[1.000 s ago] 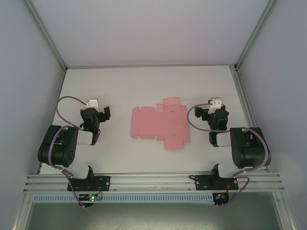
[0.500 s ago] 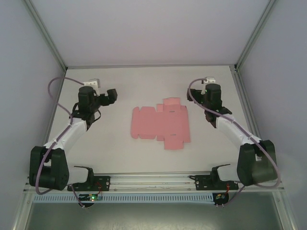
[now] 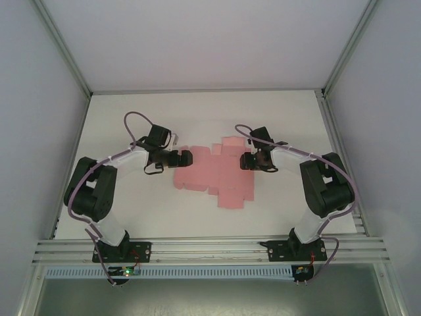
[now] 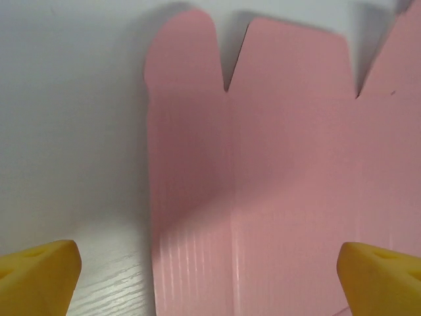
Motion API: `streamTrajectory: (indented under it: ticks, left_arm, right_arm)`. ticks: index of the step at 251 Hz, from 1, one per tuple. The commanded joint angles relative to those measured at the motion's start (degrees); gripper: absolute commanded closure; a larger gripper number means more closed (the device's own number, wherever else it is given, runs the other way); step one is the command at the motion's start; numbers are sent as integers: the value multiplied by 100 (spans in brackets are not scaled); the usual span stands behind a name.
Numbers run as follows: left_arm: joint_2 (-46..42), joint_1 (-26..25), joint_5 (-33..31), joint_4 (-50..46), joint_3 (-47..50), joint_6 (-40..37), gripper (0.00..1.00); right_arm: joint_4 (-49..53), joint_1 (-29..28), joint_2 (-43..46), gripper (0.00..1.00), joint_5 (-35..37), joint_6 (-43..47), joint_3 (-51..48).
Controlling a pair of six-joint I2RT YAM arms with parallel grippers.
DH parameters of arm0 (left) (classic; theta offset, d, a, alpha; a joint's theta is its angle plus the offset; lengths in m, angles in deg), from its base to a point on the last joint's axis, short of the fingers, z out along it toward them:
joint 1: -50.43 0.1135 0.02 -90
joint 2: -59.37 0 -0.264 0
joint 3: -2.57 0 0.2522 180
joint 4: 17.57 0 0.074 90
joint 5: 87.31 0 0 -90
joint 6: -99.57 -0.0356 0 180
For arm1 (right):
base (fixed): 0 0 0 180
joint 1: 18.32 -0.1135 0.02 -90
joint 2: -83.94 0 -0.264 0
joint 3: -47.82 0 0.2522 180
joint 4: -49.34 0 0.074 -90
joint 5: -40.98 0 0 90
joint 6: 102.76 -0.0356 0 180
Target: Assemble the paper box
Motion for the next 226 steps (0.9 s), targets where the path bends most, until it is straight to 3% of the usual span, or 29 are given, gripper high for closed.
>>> streamTrajectory:
  ticks: [1, 36, 72, 100, 114, 139, 161, 182, 209, 226]
  left_arm:
    - [272, 12, 505, -140, -80, 186, 0]
    - [429, 12, 1148, 304, -72, 306, 5]
    - [377, 12, 1925, 1105, 108, 585, 25]
    - [211, 12, 2188, 1583, 183, 783, 52]
    - [42, 16, 2170, 1624, 181, 816, 72]
    - [-402, 16, 2002, 1617, 241, 680, 100]
    - [-856, 14, 1966, 1767, 393, 509, 100]
    - [-1312, 18, 2357, 2258, 659, 394, 100]
    - [-1857, 14, 2820, 3028, 947, 694, 100]
    - [-2130, 0, 2974, 3542, 1096, 1072, 100]
  right_arm:
    - [265, -37, -254, 51, 54, -219, 15]
    - [277, -59, -395, 51, 103, -299, 67]
    - [198, -72, -468, 51, 110, -301, 67]
    - [135, -66, -387, 51, 164, -321, 33]
    - [97, -45, -223, 49, 155, -285, -7]
    - [-156, 122, 243, 46, -61, -144, -203]
    - [-700, 474, 805, 35, -937, 35, -546]
    - [-1473, 969, 1308, 25, -2230, 84, -999]
    - [-2168, 1392, 1725, 21, -3860, 133, -1361]
    - [-2348, 1445, 1896, 21, -4500, 210, -1466]
